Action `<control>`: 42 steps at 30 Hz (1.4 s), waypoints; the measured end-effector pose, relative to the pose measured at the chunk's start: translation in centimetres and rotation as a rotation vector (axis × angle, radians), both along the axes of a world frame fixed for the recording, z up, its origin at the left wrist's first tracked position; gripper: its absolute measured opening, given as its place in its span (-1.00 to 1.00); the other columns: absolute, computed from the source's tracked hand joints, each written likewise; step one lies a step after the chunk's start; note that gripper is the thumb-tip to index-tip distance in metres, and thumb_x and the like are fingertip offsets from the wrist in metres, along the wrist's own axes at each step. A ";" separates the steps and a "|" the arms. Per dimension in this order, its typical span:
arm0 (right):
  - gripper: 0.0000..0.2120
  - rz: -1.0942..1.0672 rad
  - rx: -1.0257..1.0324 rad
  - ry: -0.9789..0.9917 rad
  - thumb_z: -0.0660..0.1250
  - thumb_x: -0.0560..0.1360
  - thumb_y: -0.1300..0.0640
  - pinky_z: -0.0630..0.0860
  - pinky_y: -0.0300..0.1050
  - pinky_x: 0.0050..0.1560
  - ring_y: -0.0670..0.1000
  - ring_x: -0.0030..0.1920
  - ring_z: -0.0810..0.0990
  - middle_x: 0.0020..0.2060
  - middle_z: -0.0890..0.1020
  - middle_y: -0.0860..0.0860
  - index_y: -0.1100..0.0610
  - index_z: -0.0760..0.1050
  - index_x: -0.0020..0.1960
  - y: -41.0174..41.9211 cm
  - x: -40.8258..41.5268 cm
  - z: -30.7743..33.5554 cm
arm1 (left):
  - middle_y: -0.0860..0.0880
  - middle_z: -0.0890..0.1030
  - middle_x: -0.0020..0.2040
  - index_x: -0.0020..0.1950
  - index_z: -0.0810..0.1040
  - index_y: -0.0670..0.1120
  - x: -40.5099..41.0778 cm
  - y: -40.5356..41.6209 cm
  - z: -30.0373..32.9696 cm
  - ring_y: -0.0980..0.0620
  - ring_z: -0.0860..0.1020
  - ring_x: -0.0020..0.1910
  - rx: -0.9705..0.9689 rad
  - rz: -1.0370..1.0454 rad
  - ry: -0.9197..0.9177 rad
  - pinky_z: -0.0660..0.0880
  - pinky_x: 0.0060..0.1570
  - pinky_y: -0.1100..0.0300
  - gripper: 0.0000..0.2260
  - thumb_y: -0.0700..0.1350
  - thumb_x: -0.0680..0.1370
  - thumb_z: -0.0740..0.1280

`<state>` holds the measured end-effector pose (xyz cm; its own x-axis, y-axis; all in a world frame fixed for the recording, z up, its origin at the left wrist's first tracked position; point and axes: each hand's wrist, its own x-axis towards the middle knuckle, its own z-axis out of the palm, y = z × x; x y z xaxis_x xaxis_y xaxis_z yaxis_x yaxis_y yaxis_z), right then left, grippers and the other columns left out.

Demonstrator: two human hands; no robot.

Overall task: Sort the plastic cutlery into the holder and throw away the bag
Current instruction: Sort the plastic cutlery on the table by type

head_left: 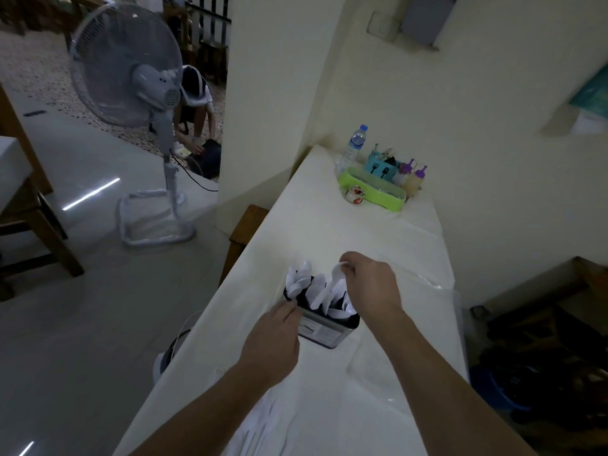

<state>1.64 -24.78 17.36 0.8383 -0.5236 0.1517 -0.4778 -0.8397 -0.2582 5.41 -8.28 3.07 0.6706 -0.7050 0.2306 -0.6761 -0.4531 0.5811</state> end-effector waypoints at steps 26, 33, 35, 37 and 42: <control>-0.86 0.122 -0.117 0.179 0.29 0.47 0.27 0.37 -0.11 -0.22 0.10 -0.10 0.60 -0.11 0.63 0.07 0.14 0.54 0.00 -1.1 1.5 -4.5 | -0.05 0.24 0.55 0.56 0.19 -0.10 1.8 -1.2 -0.7 -0.01 0.19 0.53 0.228 -0.122 0.002 0.26 0.46 0.09 -0.49 -0.11 0.60 0.16; -0.78 0.139 -0.128 0.184 0.30 0.47 0.23 0.38 -0.11 -0.17 0.16 -0.06 0.54 -0.11 0.59 0.09 0.07 0.65 0.04 -0.7 2.0 -7.1 | -0.09 0.27 0.53 0.55 0.21 -0.13 1.7 -1.0 -0.1 -0.03 0.25 0.49 0.192 -0.136 0.015 0.27 0.44 0.12 -0.49 -0.18 0.58 0.18; -0.77 0.119 -0.071 0.234 0.28 0.48 0.23 0.44 -0.10 -0.13 0.14 -0.03 0.57 -0.08 0.60 0.09 0.07 0.62 0.07 -0.9 2.5 -6.9 | -0.08 0.26 0.54 0.55 0.20 -0.13 1.8 -1.0 0.0 -0.03 0.23 0.51 0.198 -0.144 0.021 0.24 0.45 0.13 -0.50 -0.18 0.59 0.17; -0.77 0.108 -0.014 0.272 0.28 0.48 0.23 0.43 -0.12 -0.12 0.14 -0.01 0.59 -0.05 0.63 0.10 0.10 0.58 0.10 -1.3 2.8 -6.6 | -0.08 0.29 0.52 0.54 0.22 -0.13 1.9 -1.0 0.0 -0.03 0.25 0.49 0.196 -0.151 0.029 0.26 0.45 0.12 -0.51 -0.18 0.59 0.18; -0.72 0.140 0.062 0.336 0.31 0.45 0.19 0.45 -0.12 -0.05 0.16 0.05 0.60 0.02 0.65 0.13 0.15 0.58 0.15 -1.9 3.1 -5.7 | -0.08 0.28 0.52 0.52 0.25 -0.12 2.1 -0.6 0.2 -0.05 0.31 0.46 0.237 -0.192 0.062 0.32 0.43 0.07 -0.50 -0.20 0.57 0.21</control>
